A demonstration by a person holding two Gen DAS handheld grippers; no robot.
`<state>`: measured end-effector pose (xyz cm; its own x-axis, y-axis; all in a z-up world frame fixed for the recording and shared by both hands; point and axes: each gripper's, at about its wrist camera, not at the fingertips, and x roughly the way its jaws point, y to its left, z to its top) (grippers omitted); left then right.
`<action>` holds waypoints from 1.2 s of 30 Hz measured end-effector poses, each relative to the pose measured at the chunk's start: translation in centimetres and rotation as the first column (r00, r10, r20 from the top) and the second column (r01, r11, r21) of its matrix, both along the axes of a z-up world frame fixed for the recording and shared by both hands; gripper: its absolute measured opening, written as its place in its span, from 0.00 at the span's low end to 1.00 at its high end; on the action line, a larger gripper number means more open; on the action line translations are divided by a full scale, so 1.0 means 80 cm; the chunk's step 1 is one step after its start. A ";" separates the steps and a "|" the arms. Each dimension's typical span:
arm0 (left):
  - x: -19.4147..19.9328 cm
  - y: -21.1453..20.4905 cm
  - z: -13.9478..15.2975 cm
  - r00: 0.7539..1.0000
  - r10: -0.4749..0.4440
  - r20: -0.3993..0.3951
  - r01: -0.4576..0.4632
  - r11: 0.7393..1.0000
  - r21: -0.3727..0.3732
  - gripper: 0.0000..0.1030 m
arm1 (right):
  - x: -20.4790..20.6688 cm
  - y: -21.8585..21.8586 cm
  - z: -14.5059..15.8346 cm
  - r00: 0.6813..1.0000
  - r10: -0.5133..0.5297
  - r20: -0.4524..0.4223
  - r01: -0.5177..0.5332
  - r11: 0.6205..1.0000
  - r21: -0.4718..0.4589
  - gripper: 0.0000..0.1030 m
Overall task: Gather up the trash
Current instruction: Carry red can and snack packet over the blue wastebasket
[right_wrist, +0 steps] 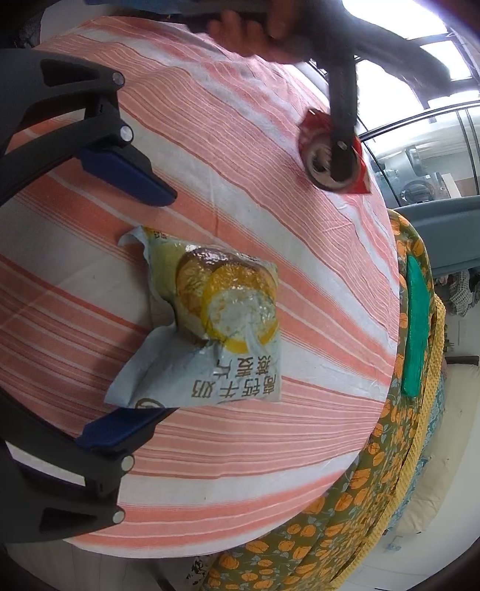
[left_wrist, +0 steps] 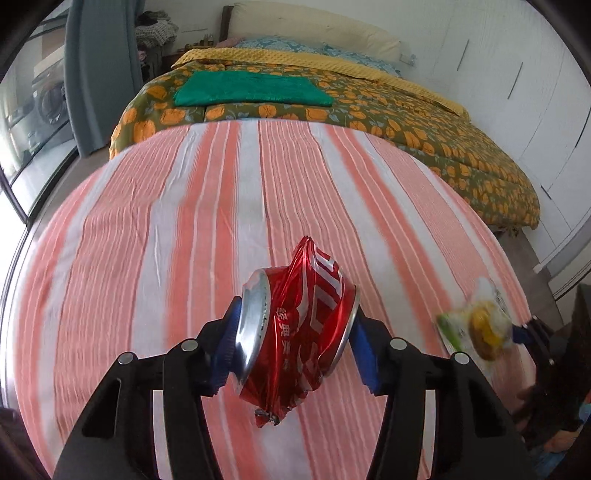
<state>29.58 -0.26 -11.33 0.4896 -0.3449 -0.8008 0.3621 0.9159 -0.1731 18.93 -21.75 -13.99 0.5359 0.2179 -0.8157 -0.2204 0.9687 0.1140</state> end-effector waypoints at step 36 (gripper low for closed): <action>-0.143 -0.036 0.025 0.979 0.112 0.170 -0.125 0.989 0.072 0.55 | -0.004 -0.016 0.079 0.997 -0.076 -0.030 0.077 0.996 0.035 0.51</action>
